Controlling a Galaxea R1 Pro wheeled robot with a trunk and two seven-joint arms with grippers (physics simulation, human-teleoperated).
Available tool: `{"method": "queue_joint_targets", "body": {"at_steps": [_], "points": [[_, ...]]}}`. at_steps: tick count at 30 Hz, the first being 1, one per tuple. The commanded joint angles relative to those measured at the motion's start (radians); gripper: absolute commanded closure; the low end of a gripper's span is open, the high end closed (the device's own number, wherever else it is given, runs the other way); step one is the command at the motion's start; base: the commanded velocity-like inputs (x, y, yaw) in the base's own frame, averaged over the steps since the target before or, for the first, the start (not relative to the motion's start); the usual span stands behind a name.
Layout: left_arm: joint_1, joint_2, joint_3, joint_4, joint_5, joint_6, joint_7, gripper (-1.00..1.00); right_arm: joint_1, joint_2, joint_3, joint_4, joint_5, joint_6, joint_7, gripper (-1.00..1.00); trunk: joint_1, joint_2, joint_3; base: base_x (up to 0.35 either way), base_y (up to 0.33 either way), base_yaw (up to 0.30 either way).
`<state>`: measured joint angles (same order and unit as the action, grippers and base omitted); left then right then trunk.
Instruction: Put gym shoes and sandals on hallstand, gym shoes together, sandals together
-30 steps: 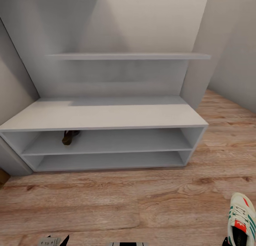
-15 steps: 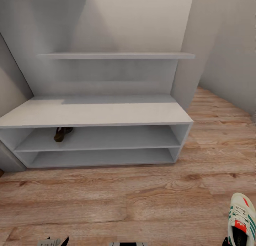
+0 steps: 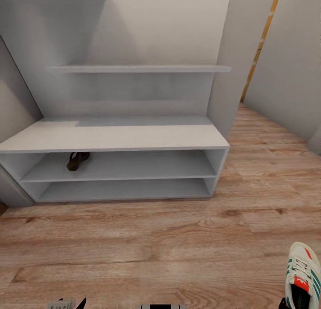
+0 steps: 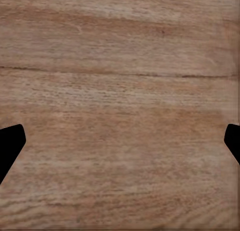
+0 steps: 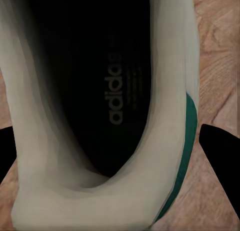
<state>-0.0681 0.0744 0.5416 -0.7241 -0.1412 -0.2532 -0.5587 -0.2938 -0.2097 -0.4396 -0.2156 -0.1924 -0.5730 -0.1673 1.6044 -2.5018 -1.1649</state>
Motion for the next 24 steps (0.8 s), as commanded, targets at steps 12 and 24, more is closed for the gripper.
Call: {"method": "queue_joint_targets", "body": {"at_steps": [12,24], "points": [[-0.001,0.001,0.006,0.001,-0.012,-0.006,-0.003,-1.00,0.000,0.000,0.007,0.001,-0.010,-0.004,-0.001,1.00,0.000,0.000,-0.001,-0.181,-0.006,0.000],[-0.001,0.001,0.010,0.002,-0.012,-0.006,-0.003,-1.00,-0.001,0.000,0.007,0.001,-0.012,-0.004,-0.002,1.00,0.000,0.000,-0.001,-0.041,0.000,-0.036]]}}
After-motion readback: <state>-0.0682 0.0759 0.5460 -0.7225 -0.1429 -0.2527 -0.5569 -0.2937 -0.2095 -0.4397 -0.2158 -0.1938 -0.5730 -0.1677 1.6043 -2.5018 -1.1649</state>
